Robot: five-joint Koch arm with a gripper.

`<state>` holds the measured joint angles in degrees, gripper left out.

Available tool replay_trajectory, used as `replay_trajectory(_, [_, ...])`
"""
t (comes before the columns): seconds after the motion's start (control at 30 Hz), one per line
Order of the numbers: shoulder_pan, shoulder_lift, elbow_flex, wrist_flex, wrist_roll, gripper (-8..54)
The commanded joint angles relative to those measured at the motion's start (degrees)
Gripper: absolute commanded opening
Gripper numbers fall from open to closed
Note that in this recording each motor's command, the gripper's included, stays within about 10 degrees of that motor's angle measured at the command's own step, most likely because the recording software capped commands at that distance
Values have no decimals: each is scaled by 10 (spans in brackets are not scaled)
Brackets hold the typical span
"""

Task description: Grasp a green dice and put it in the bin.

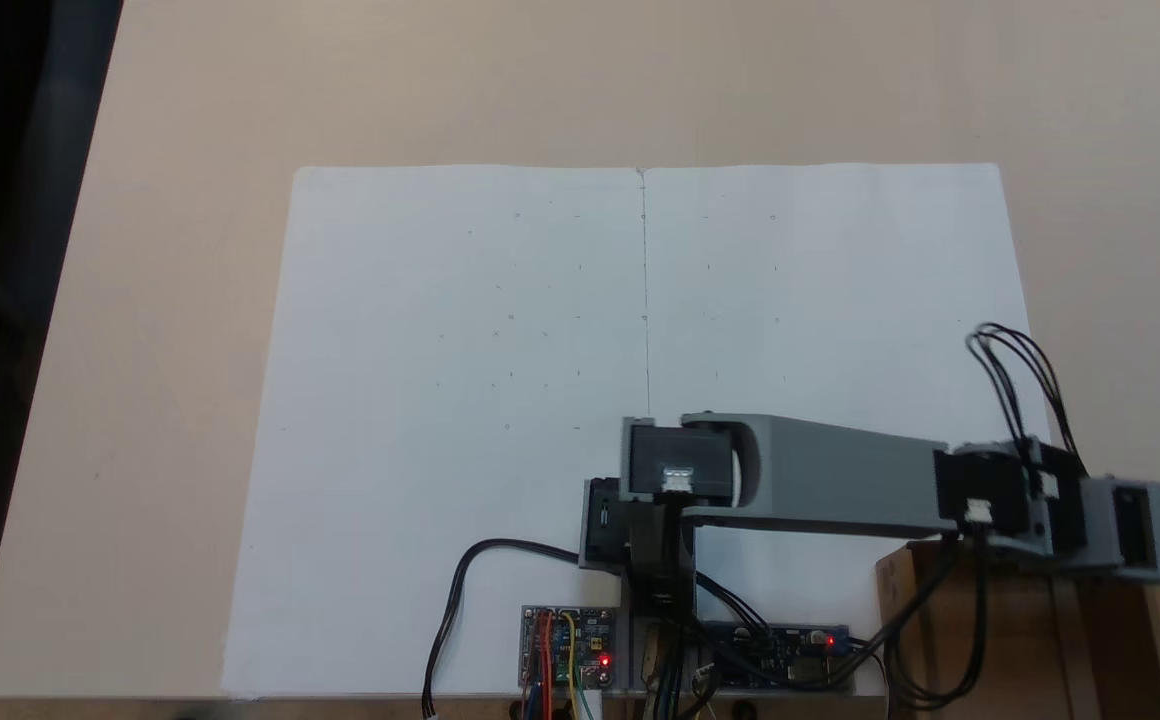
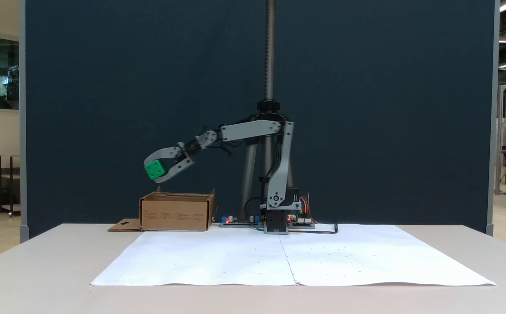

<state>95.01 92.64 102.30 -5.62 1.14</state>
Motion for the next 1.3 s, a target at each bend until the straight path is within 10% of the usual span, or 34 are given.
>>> replay_trajectory(0.0, [31,-6,-48,-60,-60,136])
replay_trajectory(0.97, [104,20,-10,215,-135,144])
replay_trajectory(1.07, [99,18,-12,205,-134,329])
replay_trajectory(1.27, [72,22,-13,189,-133,447])
